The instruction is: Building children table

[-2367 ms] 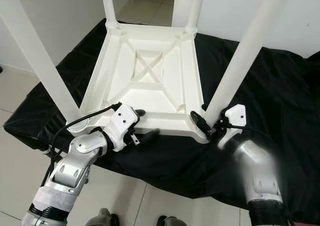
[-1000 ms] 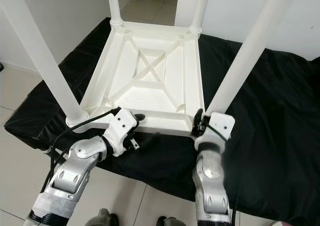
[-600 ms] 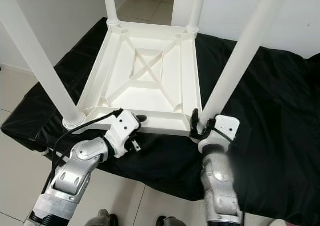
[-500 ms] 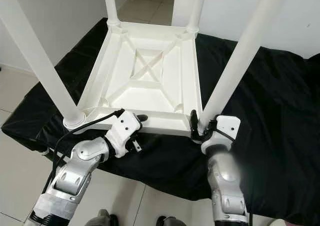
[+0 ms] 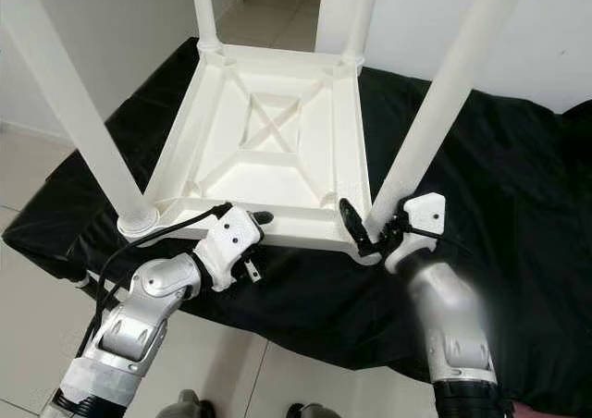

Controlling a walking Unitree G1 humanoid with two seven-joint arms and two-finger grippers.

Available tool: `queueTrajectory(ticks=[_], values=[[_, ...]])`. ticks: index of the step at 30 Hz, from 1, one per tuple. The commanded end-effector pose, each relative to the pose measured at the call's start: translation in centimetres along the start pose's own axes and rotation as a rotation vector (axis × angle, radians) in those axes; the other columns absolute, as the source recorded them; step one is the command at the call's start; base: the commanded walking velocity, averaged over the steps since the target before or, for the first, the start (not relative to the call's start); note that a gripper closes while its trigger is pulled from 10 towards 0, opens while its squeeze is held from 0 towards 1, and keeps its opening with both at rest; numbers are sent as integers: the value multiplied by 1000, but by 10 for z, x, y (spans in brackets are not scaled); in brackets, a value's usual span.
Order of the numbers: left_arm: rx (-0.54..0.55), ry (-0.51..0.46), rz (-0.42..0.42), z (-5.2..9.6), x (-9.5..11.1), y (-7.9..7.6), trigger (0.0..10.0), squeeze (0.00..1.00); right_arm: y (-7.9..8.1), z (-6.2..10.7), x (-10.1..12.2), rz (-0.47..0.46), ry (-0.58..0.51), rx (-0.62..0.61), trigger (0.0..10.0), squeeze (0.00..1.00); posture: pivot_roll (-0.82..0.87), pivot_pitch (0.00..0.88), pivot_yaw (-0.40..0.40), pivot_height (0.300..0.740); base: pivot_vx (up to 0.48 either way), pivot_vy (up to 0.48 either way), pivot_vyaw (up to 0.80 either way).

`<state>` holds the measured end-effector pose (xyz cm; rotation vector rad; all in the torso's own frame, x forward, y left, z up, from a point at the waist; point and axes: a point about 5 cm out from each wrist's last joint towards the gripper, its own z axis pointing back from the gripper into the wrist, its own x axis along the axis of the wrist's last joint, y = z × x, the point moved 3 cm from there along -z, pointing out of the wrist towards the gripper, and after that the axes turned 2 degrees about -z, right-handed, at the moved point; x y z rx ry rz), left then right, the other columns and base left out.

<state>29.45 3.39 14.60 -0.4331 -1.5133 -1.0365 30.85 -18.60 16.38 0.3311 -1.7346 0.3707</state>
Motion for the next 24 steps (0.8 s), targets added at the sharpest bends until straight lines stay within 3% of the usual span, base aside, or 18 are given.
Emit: queueTrajectory(ticks=[1,2,16,17,21,24], values=[[120,23,-1,0,-6,5,10000,0,2,0,-6,0,10,30,588,0,61,53,-51,740,0,0,0],[122,25,-3,0,-7,5,10000,0,2,0,-7,-2,11,36,0,0,61,48,-50,740,0,0,0],[141,40,-3,-6,-9,9,10000,0,-1,11,-15,-42,31,14,0,0,50,32,-40,740,0,0,0],[142,42,-1,-6,-10,9,10000,0,0,11,-15,-51,32,-1,10000,0,47,28,-41,740,0,0,0],[146,45,2,-6,-11,9,10000,0,3,10,-15,-64,42,-45,10000,0,45,26,-45,740,0,0,0],[152,45,13,-7,-11,8,10000,0,5,5,-15,-62,20,-194,10000,0,46,18,-52,740,0,0,0]])
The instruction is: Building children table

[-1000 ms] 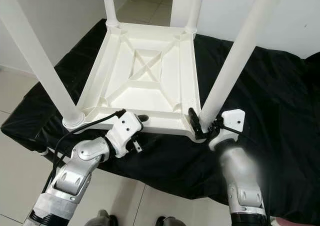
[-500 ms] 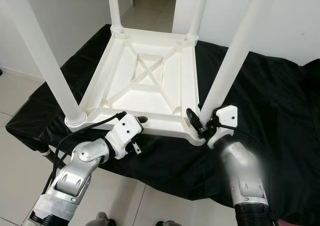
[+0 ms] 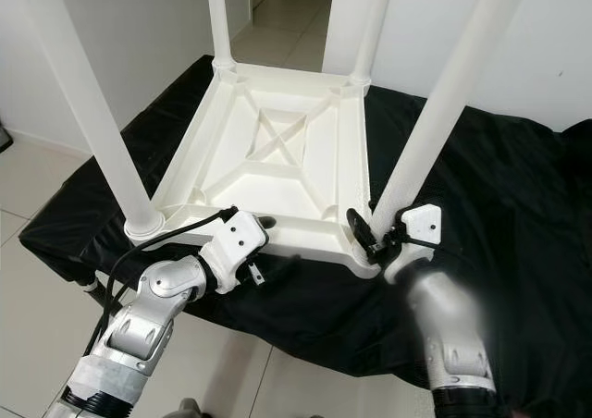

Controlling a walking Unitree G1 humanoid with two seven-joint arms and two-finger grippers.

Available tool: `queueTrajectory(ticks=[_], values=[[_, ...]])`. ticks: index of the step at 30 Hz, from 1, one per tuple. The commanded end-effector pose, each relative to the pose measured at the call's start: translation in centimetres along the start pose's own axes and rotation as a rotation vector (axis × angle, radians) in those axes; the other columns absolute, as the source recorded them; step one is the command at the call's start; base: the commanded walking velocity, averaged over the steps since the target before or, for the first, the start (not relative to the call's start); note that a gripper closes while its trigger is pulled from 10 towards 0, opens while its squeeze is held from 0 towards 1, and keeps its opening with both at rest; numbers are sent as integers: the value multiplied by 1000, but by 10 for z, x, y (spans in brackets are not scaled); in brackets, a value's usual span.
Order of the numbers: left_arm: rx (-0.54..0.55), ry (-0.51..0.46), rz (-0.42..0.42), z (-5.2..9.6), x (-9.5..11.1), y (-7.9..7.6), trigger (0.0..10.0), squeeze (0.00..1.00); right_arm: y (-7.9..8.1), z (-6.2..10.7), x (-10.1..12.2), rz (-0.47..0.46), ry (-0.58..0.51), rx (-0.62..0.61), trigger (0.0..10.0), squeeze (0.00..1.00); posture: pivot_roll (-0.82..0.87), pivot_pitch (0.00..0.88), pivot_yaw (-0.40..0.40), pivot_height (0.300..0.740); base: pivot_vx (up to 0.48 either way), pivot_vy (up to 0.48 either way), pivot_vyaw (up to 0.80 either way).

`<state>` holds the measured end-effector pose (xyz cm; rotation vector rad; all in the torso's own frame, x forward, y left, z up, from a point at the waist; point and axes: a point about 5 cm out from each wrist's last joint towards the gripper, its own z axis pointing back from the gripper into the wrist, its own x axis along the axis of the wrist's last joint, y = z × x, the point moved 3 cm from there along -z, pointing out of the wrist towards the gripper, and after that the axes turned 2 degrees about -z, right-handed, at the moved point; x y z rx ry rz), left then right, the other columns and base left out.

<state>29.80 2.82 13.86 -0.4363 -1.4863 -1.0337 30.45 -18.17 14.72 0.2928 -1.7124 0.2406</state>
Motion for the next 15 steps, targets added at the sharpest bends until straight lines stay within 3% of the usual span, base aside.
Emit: queueTrajectory(ticks=[1,6,9,15], values=[[159,23,1,0,-5,11,10000,0,-2,0,0,-11,-5,-86,10000,0,46,18,-52,740,0,0,0],[162,20,10,-1,-5,10,10000,0,2,-1,-3,-38,-7,-204,10000,0,42,9,-55,740,0,0,0],[166,18,15,-3,-6,9,10000,0,-1,2,-12,-44,13,-383,10000,0,44,3,-61,740,0,0,0],[180,14,15,-3,-5,12,10000,0,-9,10,-21,-54,52,-582,10000,0,51,6,-67,740,0,0,0]])
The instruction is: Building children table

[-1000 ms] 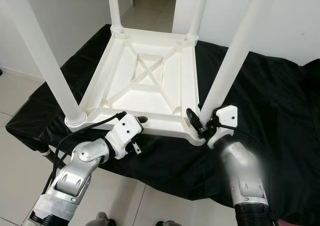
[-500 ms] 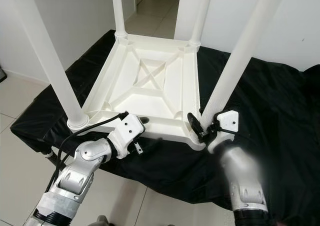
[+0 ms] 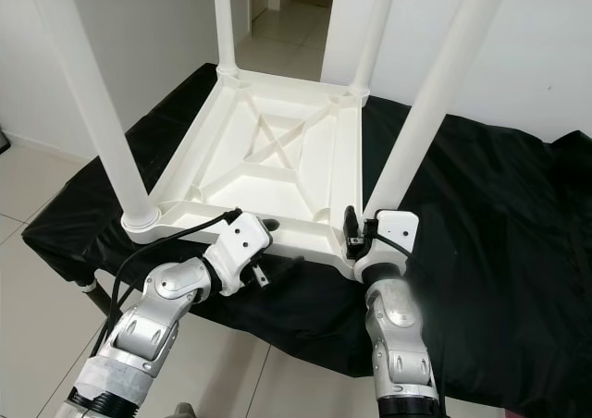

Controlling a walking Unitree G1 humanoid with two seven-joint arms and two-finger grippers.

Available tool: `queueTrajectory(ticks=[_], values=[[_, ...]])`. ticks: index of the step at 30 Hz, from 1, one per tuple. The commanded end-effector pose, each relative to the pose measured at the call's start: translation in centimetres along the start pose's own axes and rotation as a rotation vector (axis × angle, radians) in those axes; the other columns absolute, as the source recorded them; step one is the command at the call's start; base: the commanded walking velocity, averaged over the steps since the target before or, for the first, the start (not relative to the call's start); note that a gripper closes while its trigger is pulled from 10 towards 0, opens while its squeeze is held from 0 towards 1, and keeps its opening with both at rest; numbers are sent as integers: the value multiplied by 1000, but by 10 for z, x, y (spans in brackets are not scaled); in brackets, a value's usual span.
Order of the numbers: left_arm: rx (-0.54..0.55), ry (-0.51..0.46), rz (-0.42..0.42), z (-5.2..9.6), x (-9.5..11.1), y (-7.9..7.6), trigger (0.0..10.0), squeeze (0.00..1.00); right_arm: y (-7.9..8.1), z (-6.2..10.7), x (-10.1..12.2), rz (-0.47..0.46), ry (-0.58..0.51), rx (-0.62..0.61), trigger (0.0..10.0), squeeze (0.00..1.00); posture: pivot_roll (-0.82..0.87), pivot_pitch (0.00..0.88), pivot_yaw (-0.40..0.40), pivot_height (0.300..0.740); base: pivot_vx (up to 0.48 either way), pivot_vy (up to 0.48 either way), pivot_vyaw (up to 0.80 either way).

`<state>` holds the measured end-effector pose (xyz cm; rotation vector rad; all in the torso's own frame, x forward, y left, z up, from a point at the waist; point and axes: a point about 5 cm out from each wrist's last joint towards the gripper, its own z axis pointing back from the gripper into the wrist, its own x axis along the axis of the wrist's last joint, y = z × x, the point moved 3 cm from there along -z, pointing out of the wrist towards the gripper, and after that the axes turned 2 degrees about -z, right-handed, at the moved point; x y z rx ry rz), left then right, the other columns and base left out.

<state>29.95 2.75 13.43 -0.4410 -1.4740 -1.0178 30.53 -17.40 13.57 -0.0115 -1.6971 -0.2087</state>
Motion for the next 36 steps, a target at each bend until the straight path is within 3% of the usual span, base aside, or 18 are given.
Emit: queueTrajectory(ticks=[1,2,8,10,19,20,22,23,30,33,35,36], values=[[181,4,-1,-1,0,14,10000,0,-22,5,-11,6,57,-175,10000,0,54,6,-70,740,0,0,0],[185,5,2,0,-1,14,10000,0,-22,7,-13,5,67,-225,10000,0,57,9,-72,740,0,0,0],[190,7,6,1,-2,14,10000,0,-14,11,-18,9,86,-266,10000,0,59,10,-77,740,0,0,0],[193,4,6,0,-2,13,10000,0,-7,13,-20,6,95,-251,10000,0,61,8,-77,740,0,0,0],[197,-4,1,1,1,15,10000,0,-2,11,-16,-11,74,-202,10000,0,70,6,-75,740,0,0,0],[199,-5,-3,2,0,17,10000,0,-1,10,-12,-15,52,-167,10000,71,69,7,-75,740,0,0,0],[199,-4,-4,3,0,17,10000,0,-2,9,-12,-17,48,-159,10000,71,69,7,-75,740,0,0,0],[200,-5,-3,2,0,17,10000,0,-4,9,-10,-20,40,-150,10000,1000,69,8,-79,740,0,0,0],[204,-9,-2,1,1,17,10000,0,-4,8,-3,-39,-7,-90,10000,1000,65,5,-81,740,0,0,0],[204,-14,-1,-1,2,16,10000,0,-3,9,4,-61,-48,5,10000,1000,61,4,-81,740,0,0,0],[199,-19,-6,0,2,16,10000,0,-1,12,4,-68,-40,135,10000,980,60,5,-78,740,0,0,0],[197,-20,-4,0,2,15,10000,0,-1,13,2,-68,-30,168,10000,318,56,11,-73,740,0,0,0]])
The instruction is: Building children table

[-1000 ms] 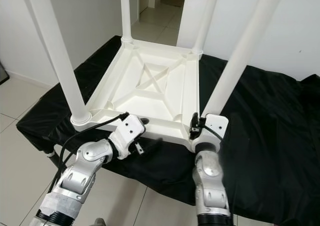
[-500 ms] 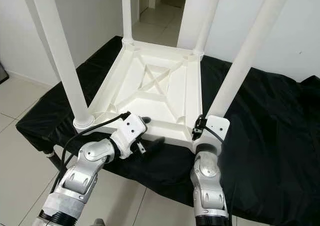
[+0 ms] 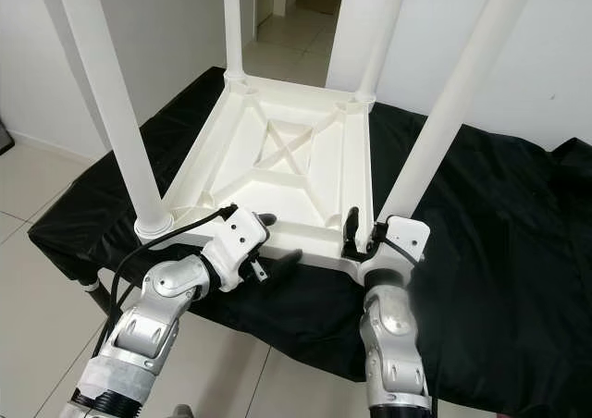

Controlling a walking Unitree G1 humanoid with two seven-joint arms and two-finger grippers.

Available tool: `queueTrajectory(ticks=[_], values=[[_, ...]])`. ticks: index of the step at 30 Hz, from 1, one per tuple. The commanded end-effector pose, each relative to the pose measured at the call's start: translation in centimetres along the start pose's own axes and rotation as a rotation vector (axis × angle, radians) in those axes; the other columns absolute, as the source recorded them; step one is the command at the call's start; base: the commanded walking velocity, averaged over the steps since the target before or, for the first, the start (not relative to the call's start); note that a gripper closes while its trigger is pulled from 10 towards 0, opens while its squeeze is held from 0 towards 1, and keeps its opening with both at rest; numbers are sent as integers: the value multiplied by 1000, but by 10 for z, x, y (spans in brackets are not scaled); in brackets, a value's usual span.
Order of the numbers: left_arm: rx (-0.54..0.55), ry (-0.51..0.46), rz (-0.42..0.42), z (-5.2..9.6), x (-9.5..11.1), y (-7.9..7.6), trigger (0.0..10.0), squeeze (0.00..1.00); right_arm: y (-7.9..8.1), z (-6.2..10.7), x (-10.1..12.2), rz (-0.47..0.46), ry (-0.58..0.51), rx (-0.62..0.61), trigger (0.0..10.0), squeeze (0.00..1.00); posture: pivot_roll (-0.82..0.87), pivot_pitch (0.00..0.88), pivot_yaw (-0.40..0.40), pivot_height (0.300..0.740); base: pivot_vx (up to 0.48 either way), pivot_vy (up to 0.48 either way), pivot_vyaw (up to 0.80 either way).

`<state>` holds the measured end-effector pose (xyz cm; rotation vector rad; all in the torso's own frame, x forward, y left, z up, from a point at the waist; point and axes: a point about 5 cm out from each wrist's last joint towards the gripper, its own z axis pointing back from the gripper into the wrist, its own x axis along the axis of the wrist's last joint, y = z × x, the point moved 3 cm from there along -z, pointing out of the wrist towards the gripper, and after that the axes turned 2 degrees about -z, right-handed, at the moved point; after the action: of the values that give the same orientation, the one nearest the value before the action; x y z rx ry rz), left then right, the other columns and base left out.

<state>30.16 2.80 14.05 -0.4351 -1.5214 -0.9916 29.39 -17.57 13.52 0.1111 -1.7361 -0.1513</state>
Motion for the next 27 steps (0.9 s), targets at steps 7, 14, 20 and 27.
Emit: queueTrajectory(ticks=[7,14,20,27], values=[[152,21,1,0,-4,10,10000,0,-9,4,5,47,8,205,10000,0,51,20,-64,740,0,0,0],[145,16,-7,-2,-2,11,10000,0,-27,-5,13,87,25,315,10000,0,38,24,-52,740,0,0,0],[142,11,-8,-4,-1,11,10000,0,-27,-6,11,102,72,430,10000,0,35,27,-52,740,0,0,0],[142,1,-2,-7,2,11,10000,0,-25,-3,-1,117,154,533,4784,0,38,36,-59,740,0,0,0]])
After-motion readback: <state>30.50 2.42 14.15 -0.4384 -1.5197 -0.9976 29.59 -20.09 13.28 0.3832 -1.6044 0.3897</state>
